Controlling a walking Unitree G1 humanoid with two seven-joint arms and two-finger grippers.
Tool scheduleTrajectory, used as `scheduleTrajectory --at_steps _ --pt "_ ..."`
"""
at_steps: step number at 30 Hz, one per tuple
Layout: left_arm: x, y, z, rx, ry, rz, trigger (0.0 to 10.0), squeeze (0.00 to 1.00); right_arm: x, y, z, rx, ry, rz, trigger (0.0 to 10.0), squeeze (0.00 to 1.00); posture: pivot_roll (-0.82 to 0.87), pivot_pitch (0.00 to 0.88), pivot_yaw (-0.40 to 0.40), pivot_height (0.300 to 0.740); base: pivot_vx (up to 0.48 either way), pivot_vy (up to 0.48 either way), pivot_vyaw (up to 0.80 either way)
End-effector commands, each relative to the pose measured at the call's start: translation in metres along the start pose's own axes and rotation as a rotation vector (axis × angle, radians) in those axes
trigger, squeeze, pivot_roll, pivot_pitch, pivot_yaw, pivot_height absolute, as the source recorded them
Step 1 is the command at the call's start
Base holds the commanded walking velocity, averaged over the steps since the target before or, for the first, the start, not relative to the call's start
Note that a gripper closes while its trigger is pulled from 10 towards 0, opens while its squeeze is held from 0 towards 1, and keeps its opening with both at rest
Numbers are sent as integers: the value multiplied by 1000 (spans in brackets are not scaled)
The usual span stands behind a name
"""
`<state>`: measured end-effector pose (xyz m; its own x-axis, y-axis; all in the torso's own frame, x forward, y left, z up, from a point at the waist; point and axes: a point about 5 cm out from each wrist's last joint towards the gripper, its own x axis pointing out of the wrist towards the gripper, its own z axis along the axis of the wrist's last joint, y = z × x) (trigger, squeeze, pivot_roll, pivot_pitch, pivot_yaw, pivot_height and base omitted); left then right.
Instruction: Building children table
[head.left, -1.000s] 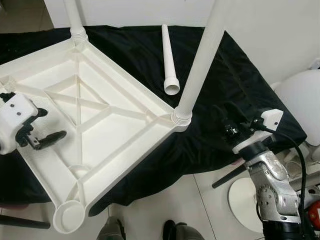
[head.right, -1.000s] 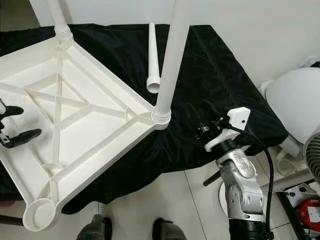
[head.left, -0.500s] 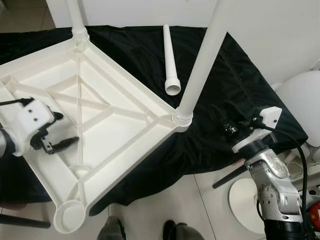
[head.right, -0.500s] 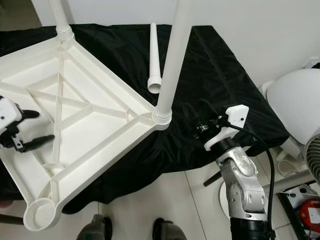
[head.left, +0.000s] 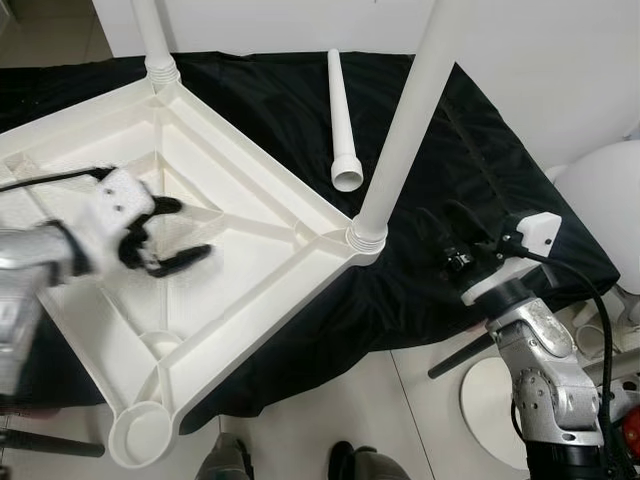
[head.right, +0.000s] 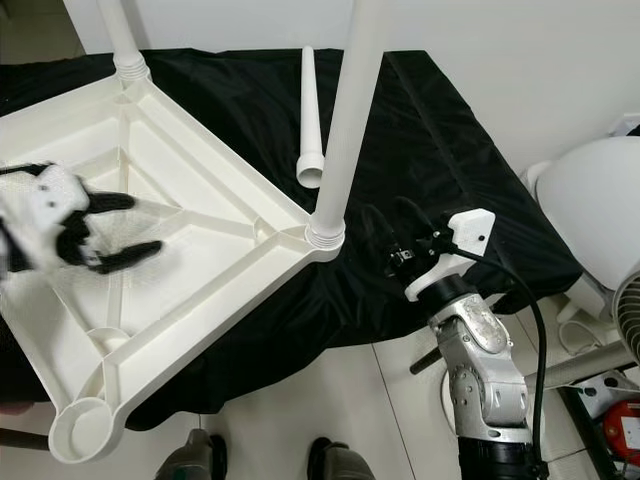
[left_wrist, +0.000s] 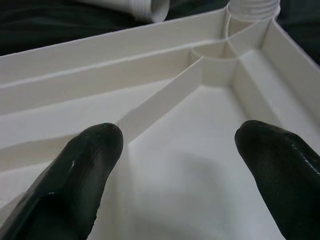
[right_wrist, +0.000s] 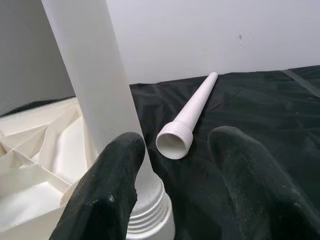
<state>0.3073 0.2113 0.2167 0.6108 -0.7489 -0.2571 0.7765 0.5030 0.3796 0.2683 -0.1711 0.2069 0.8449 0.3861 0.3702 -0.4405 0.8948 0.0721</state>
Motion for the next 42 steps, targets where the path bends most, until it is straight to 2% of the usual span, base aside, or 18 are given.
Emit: scheduleTrajectory --at_steps 1,6,8,9,12,22,32,42 --pt "4 6 0 1 18 196 10000 0 -3 1 0 6 4 -12 10000 0 91 169 -6 740 0 0 0" --pt "13 4 -4 -65 24 253 10000 0 -1 5 0 18 -4 -9 10000 0 89 168 -7 740 0 0 0" --pt "19 6 -8 -124 43 334 10000 0 0 9 0 33 -11 -5 10000 0 88 163 -9 740 0 0 0" --pt "19 6 -8 -124 43 334 10000 0 0 9 0 33 -11 -5 10000 0 88 163 -9 740 0 0 0" --pt "20 18 -10 -167 56 468 10000 0 3 13 0 48 -17 2 10000 0 89 158 -16 740 0 0 0" --pt "15 30 -10 -203 61 596 10000 0 7 12 -2 56 -20 1 10000 0 89 158 -22 740 0 0 0" --pt "17 29 -23 -227 174 681 10000 0 6 13 -2 62 -18 -11 10000 0 79 172 -21 740 0 0 0" --pt "17 30 -25 -208 203 715 10000 0 7 11 -3 63 -21 -18 10000 0 80 169 -19 740 0 0 0"
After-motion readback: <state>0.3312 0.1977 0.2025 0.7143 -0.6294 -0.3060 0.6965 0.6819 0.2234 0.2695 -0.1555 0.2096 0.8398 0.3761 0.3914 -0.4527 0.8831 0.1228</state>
